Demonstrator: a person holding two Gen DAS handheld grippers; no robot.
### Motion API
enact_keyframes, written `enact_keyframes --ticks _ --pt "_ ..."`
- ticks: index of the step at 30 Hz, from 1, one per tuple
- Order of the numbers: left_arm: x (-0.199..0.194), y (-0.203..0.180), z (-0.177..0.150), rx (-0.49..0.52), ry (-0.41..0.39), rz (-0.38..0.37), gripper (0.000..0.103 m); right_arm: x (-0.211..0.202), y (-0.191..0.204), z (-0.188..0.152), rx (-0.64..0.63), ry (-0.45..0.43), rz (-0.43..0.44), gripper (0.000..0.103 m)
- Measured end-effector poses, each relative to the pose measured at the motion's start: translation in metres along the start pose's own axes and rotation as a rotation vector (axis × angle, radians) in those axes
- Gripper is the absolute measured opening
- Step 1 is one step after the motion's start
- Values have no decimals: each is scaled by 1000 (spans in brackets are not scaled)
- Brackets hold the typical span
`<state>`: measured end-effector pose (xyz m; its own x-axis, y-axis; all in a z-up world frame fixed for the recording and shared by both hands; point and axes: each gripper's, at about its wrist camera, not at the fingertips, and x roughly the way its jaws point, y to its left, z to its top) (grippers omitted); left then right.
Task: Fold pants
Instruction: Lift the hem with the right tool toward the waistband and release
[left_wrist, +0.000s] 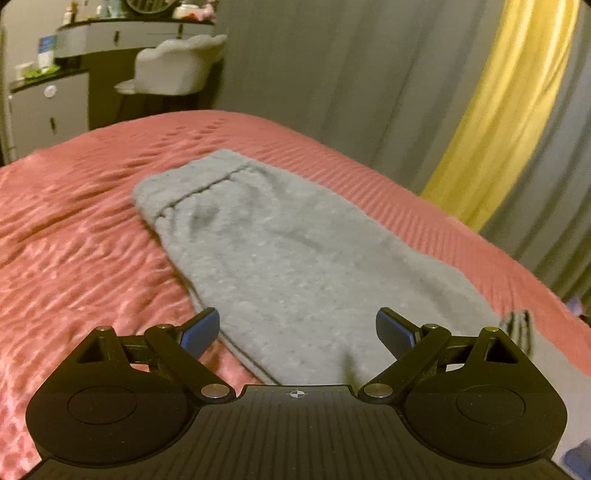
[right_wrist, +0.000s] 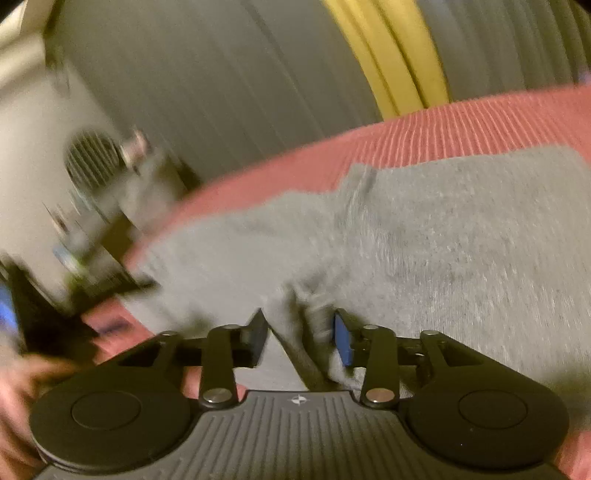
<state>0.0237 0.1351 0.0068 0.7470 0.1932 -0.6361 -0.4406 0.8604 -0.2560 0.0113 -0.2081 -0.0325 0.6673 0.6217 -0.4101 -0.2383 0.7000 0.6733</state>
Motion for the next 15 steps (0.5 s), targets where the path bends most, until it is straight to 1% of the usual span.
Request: enact_keyframes --ticks 1,2,3,4,5,6,7,8,9,10,11,12,13,14,15 --pt "0 -1 0 3 3 -15 96 -14 -10 4 58 -51 -15 50" --pt "1 -3 0 10 11 -29 96 -24 -20 10 104 -92 -43 58" --pt "2 -6 -1 21 24 -51 96 -34 -29 13 140 -124 -76 61" --pt "2 -11 -2 42 43 -84 96 -45 -38 16 166 -147 -122 61" --pt "2 -18 -3 73 65 -125 95 -50 -46 16 177 -149 -153 62" --pt "1 -27 -5 110 79 -161 95 -53 -52 14 192 -136 -193 67" --pt "-1 -36 -6 145 89 -191 95 -55 -57 10 203 -107 -253 70" --pt "-4 -47 -8 180 105 -225 95 -52 -64 8 193 -55 -361 72" --pt "-7 -56 -10 203 123 -258 95 -47 -66 5 141 1 -483 70" --pt "-8 -66 -14 219 148 -294 96 -48 -66 3 86 27 -538 67" --pt "-9 -75 -18 229 180 -327 96 -47 -59 1 17 40 -565 67" --pt "-7 -84 -22 234 210 -346 96 -46 -51 1 -25 44 -595 71" --pt "-4 -92 -28 238 246 -360 96 -45 -42 1 -77 47 -651 77" --pt "0 -100 -32 245 279 -373 96 -42 -34 1 -117 47 -701 94" --pt "5 -107 -36 252 311 -377 96 -44 -30 5 -146 37 -747 99"
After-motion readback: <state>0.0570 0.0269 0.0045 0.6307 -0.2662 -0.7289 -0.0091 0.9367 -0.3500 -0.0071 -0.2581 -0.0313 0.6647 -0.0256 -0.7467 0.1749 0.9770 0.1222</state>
